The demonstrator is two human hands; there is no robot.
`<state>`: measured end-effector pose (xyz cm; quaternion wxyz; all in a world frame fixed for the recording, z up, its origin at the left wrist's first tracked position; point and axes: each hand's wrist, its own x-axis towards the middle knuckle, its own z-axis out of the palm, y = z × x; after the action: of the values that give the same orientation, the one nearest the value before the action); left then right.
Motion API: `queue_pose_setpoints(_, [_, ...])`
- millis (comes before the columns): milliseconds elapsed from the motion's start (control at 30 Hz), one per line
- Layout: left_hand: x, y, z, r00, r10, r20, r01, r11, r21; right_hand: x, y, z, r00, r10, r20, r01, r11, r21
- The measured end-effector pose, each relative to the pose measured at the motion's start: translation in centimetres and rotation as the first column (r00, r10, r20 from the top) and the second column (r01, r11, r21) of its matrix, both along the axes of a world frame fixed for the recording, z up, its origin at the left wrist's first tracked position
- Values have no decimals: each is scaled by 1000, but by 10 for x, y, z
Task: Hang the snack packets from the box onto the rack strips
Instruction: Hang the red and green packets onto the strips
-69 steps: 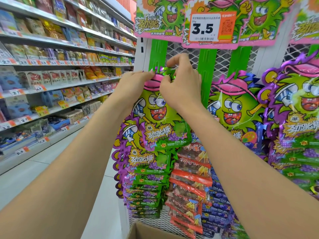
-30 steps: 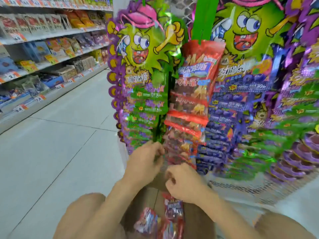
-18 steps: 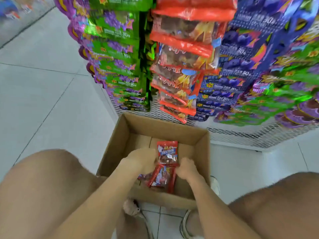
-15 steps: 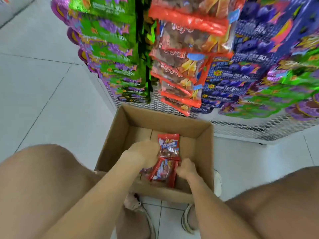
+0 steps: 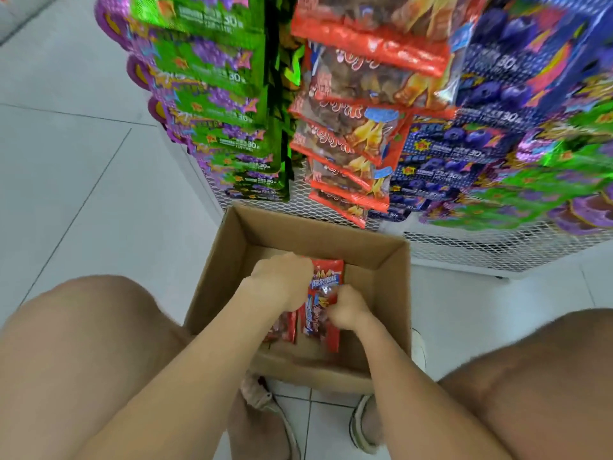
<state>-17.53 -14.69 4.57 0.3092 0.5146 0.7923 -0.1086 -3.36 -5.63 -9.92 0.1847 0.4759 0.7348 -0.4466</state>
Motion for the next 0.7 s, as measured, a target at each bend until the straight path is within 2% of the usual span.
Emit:
queue_pose_setpoints(133, [-3,-8,18,998,68,0,-68,997,22,-6,17,72,996,15,-89,-6,995,102])
queue_pose_setpoints(200, [-3,-14,28,993,115,-16,-114,993,38,-6,22,107,983,27,-180,-1,989,145])
queue_pose_setpoints(267, [-1,-18,44,978,209,11,-209,973,100,-4,24,144,951,12,-310,28,992,123])
queue_pose_setpoints(400, [-3,-30,88,860,434,271,-500,823,271,9,20,215,878,-114,-465,94,993,-65])
queue_pose_setpoints(467, [-5,-37,108,795,453,404,-591,731,342,17,18,237,833,-198,-516,152,980,-131])
queue_pose_setpoints(533, [-7,-43,123,779,407,477,-608,677,415,27,16,252,807,-217,-549,159,975,-153])
queue_pose_setpoints(600, [-7,-48,135,798,331,504,-583,639,503,37,11,268,818,-79,-569,51,997,-65])
queue_pose_setpoints(667, [-6,-52,151,778,232,583,-590,589,552,44,4,289,826,154,-542,-116,988,105])
queue_pose_setpoints(700, [-4,-55,162,766,179,618,-591,574,567,46,0,302,811,224,-540,-147,972,182])
